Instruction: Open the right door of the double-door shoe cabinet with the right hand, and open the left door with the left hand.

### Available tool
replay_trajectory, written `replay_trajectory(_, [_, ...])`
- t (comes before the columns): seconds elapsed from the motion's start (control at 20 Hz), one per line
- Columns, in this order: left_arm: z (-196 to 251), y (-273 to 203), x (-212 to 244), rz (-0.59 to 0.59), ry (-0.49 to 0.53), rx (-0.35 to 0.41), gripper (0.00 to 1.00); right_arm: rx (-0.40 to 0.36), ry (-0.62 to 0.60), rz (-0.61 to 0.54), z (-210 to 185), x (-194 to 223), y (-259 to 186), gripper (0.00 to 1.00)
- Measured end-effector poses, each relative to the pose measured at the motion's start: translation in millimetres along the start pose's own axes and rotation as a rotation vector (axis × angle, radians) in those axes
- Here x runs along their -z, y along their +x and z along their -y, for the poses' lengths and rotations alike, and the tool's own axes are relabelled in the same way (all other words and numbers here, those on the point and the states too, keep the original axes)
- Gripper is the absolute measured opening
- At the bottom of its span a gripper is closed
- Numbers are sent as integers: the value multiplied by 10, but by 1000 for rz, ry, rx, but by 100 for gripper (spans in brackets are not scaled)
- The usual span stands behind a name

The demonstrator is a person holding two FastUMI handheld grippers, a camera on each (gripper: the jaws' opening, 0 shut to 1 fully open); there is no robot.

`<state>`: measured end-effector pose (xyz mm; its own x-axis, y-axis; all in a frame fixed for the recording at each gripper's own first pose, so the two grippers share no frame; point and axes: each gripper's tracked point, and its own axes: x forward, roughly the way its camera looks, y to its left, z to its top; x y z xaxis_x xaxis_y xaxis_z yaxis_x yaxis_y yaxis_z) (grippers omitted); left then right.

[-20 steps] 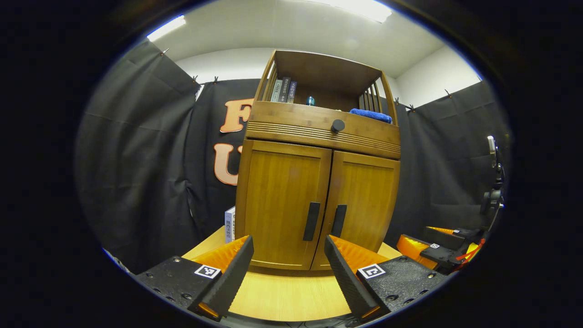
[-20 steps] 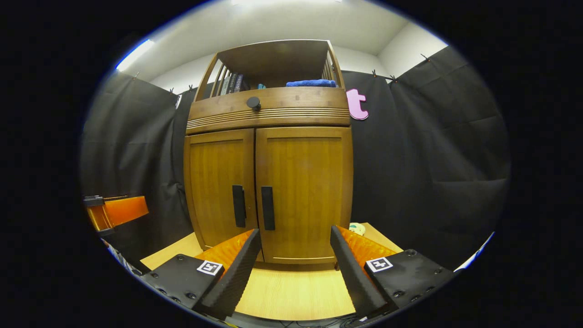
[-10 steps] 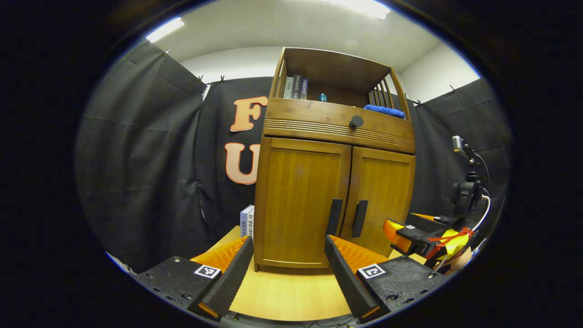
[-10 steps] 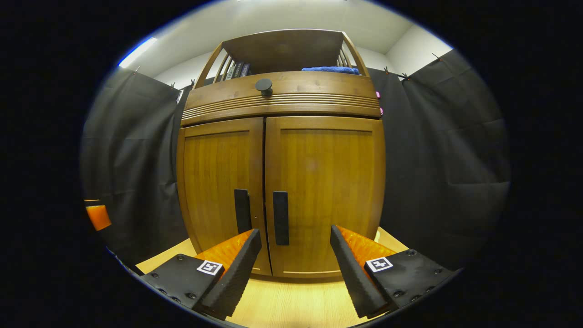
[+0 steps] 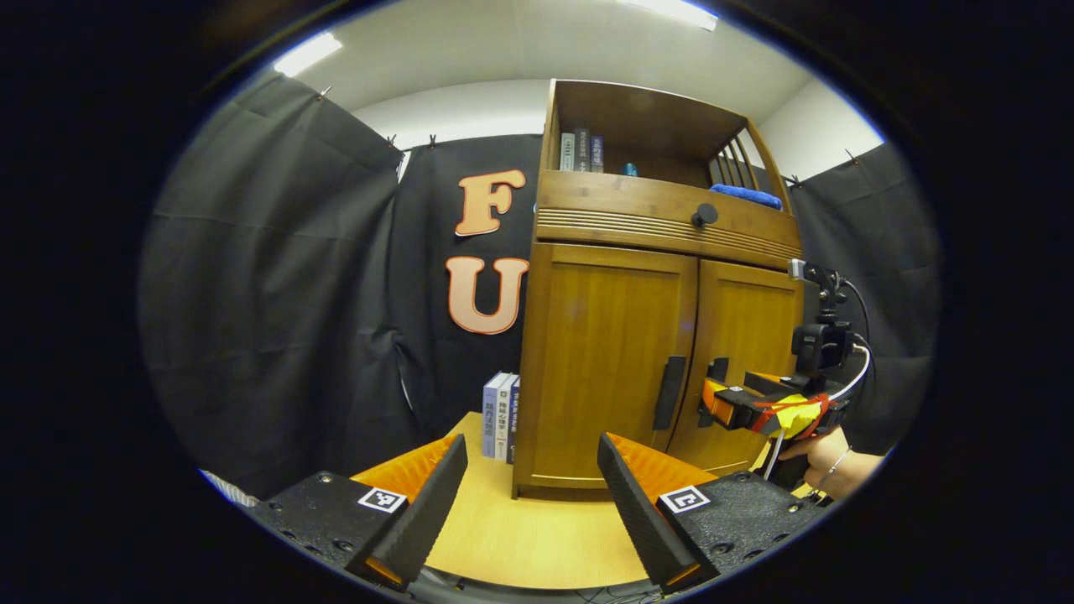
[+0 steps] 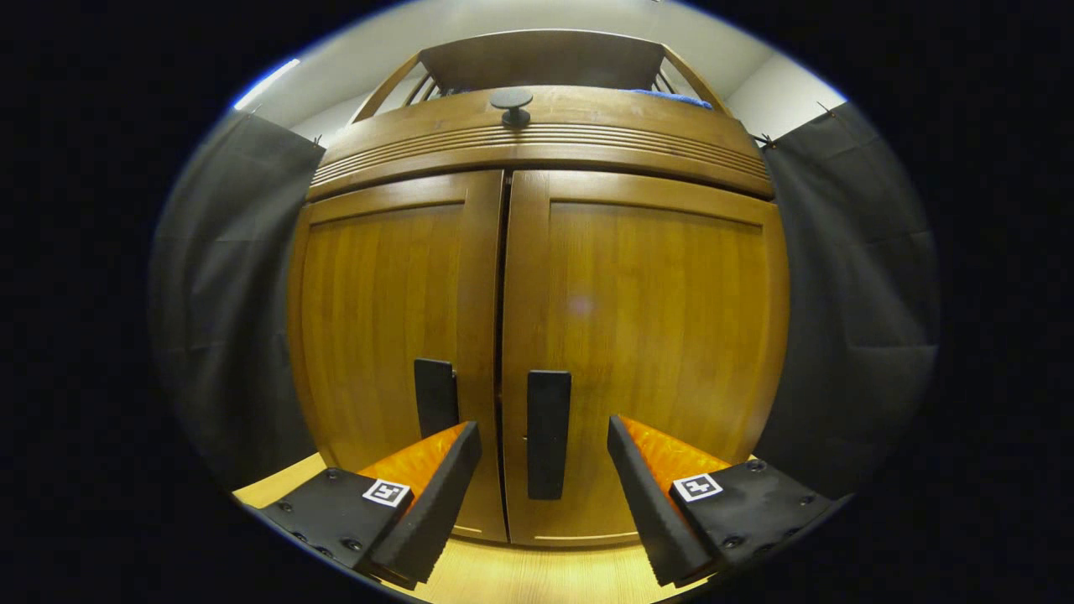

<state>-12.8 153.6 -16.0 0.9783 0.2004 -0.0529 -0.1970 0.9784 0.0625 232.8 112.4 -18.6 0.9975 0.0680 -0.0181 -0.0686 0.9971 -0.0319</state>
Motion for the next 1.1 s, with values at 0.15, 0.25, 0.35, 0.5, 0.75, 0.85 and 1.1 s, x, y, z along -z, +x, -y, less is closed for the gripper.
replay_trajectory(0.15, [-174,26,72,-16,-8,-30,92,27,22,-25,24,86,229,92])
replay_trajectory(0.25, [-258,29,123,-29,-8,-42,92,36,32,-44,42,141,359,81])
replay_trajectory(0.35, [-313,41,148,-36,-11,-45,92,56,27,-61,73,178,451,78])
replay_trajectory(0.5, [-367,52,157,-39,-13,-50,92,66,29,-86,101,219,551,61])
replay_trajectory(0.75, [-418,40,200,-48,-26,-60,92,55,12,-97,62,225,499,38])
replay_trajectory(0.85, [-414,21,207,-51,-31,-62,92,54,13,-86,74,190,463,34])
replay_trajectory(1.1, [-333,-34,193,-50,-36,-54,92,39,38,-90,114,104,242,34])
